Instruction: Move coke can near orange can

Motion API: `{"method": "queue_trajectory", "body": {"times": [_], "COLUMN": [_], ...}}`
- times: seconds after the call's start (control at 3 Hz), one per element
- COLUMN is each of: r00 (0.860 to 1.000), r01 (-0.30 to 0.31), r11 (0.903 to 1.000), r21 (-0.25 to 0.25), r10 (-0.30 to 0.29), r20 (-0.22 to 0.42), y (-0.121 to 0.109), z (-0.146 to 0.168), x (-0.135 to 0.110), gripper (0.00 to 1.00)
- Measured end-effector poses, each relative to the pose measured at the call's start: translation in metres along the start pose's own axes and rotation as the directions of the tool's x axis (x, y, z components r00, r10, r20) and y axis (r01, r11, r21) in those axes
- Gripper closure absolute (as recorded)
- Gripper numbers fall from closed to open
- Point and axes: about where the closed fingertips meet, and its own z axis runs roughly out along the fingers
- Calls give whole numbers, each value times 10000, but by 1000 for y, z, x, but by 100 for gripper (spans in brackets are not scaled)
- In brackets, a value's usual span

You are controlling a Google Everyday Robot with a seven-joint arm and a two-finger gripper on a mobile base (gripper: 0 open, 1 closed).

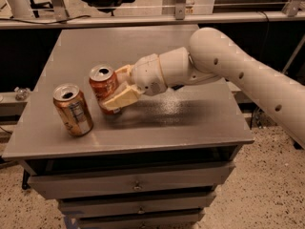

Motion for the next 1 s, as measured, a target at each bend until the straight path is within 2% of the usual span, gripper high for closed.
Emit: {"method": "queue_trajectory", "body": {"times": [0.67,1.0], "r00": [9995,9997], "r01": [217,227], "r11": [9973,9959], "r21": [-700,-879], "r10": [-199,-216], "r20": [258,143], "y": [23,26], "z": [-7,4], "x": [4,6], "gripper": [100,82]}}
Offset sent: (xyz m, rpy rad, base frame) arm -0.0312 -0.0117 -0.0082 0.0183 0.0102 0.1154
